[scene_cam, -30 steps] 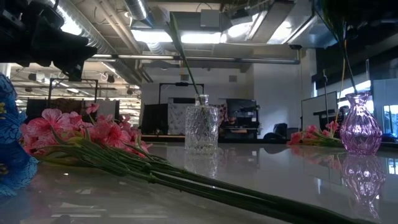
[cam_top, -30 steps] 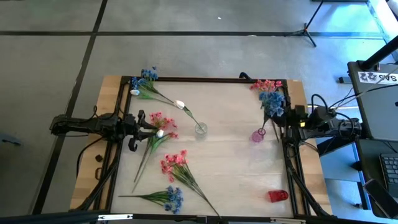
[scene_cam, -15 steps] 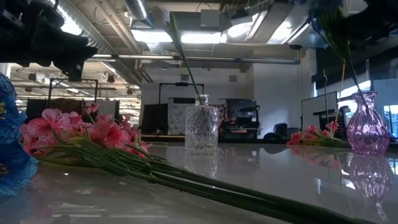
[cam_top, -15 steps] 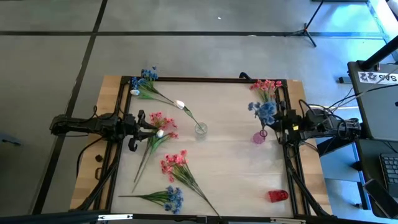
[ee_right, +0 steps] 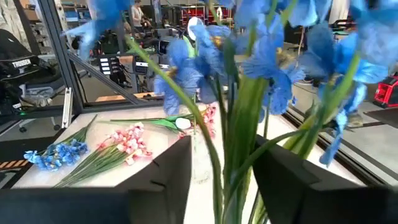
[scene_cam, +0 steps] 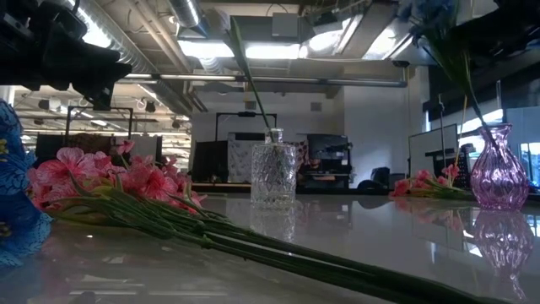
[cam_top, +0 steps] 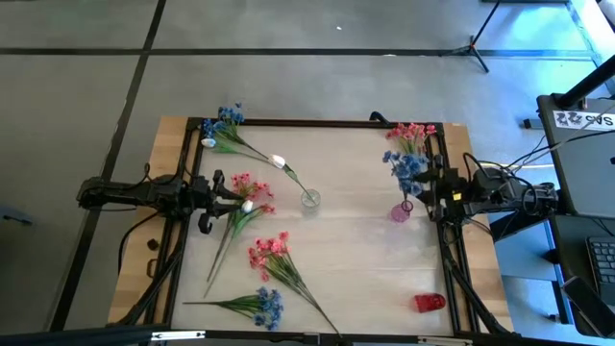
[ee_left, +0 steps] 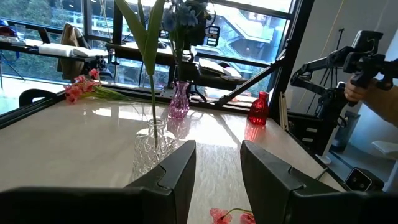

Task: Sort flowers into vase by color
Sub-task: Put the top right blue flower into the purple vase

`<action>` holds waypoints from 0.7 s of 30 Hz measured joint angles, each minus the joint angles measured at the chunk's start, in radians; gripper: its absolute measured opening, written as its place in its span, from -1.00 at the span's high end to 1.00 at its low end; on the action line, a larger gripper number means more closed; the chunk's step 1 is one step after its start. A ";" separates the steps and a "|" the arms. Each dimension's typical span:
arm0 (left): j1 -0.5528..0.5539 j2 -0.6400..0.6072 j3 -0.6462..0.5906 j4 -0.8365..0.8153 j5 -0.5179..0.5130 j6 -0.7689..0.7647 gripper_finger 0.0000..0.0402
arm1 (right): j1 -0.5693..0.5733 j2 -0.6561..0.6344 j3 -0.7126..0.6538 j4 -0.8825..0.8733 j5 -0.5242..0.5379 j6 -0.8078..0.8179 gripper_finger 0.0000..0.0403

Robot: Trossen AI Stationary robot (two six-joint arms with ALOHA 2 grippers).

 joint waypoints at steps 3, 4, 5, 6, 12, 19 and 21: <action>0.000 0.000 0.000 0.000 0.000 0.000 0.38 | 0.000 0.002 0.020 -0.038 0.023 0.005 0.03; 0.000 0.000 0.000 0.000 0.000 0.000 0.38 | 0.000 0.002 0.028 -0.060 0.041 0.007 -0.01; 0.000 0.000 0.000 0.000 0.000 0.000 0.38 | 0.000 0.002 0.037 -0.085 0.053 0.012 -0.06; 0.000 0.000 0.000 0.000 0.000 0.000 0.38 | 0.000 0.003 0.048 -0.108 0.060 0.021 -0.10; 0.000 0.000 0.000 0.000 0.000 0.000 0.38 | 0.000 0.013 0.093 -0.171 0.075 0.056 -0.25; 0.000 0.000 0.000 0.000 0.000 0.000 0.38 | 0.000 0.066 0.096 -0.164 0.059 0.055 -0.26; 0.000 0.000 0.000 0.000 0.000 0.000 0.38 | 0.001 0.088 0.095 -0.163 0.058 0.059 -0.26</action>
